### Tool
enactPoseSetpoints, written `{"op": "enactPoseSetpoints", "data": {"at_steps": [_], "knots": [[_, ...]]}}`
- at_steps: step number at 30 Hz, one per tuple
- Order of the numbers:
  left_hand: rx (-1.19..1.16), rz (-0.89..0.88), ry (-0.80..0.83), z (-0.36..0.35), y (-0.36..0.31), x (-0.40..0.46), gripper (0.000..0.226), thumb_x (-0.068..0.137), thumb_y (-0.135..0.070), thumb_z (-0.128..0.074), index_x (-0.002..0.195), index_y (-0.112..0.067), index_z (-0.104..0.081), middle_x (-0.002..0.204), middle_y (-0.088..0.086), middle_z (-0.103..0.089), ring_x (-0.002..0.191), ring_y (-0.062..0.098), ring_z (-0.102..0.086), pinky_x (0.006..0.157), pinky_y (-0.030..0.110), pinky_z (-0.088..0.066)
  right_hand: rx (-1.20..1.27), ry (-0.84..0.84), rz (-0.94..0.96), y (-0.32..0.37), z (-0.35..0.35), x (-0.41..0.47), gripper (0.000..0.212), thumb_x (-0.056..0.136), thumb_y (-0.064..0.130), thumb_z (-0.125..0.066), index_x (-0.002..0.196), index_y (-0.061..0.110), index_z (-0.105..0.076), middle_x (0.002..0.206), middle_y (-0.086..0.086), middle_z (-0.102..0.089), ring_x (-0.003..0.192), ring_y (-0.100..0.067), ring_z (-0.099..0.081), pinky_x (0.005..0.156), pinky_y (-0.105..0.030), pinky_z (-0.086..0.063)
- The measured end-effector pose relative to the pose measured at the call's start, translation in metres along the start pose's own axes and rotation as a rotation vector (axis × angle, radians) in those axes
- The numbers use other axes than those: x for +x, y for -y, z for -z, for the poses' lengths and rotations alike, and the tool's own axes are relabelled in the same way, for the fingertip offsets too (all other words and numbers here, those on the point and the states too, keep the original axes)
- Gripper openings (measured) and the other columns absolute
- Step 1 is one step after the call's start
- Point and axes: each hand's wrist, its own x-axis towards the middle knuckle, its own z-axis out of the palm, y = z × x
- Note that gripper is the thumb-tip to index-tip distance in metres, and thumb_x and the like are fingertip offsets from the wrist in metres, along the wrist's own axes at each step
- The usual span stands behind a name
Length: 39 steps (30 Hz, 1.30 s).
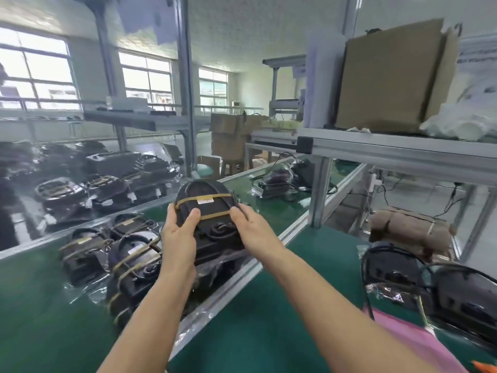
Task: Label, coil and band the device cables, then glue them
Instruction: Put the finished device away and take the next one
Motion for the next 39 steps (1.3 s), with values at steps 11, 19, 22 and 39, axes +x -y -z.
{"op": "enactPoseSetpoints", "data": {"at_steps": [11,19,22,39], "knots": [[0.166,-0.052,-0.229,0.052,0.002,0.044,0.058,0.098,-0.017,-0.052,0.151,-0.023,-0.029,0.136,0.002,-0.055,0.116,0.016,-0.056,0.101,0.038,-0.044,-0.267,0.135,0.212,0.018,-0.074,0.029,0.048,0.104,0.035,-0.036,0.144,0.009,-0.041,0.146,-0.012,-0.043,0.136,-0.029,-0.037,0.113,-0.041,-0.028],[0.746,0.041,-0.292,0.052,0.011,0.049,0.060,0.103,-0.030,-0.032,0.155,-0.013,-0.008,0.162,0.011,-0.015,0.149,0.030,-0.007,0.119,0.050,0.003,-0.435,0.232,0.222,-0.001,-0.077,0.026,0.046,0.105,0.035,-0.031,0.147,0.016,-0.039,0.158,-0.006,-0.026,0.146,-0.023,-0.020,0.120,-0.039,-0.016],[0.888,0.015,-0.312,0.048,0.010,0.048,0.060,0.103,-0.027,-0.031,0.155,-0.010,-0.005,0.164,0.006,-0.003,0.150,0.024,-0.001,0.118,0.050,0.005,-0.539,0.253,0.258,0.002,-0.071,0.022,0.047,0.105,0.034,-0.031,0.149,0.017,-0.035,0.159,-0.005,-0.025,0.146,-0.021,-0.018,0.120,-0.041,-0.013],[0.752,-0.293,0.255,-0.074,0.058,-0.044,0.049,0.102,-0.023,-0.043,0.149,-0.010,-0.035,0.159,0.001,-0.024,0.147,0.013,-0.018,0.121,0.037,-0.011,-0.608,-0.083,-0.069,-0.081,0.059,-0.066,0.043,0.105,0.040,-0.026,0.146,0.030,-0.033,0.149,0.014,-0.037,0.143,-0.008,-0.020,0.116,-0.053,0.007]]}}
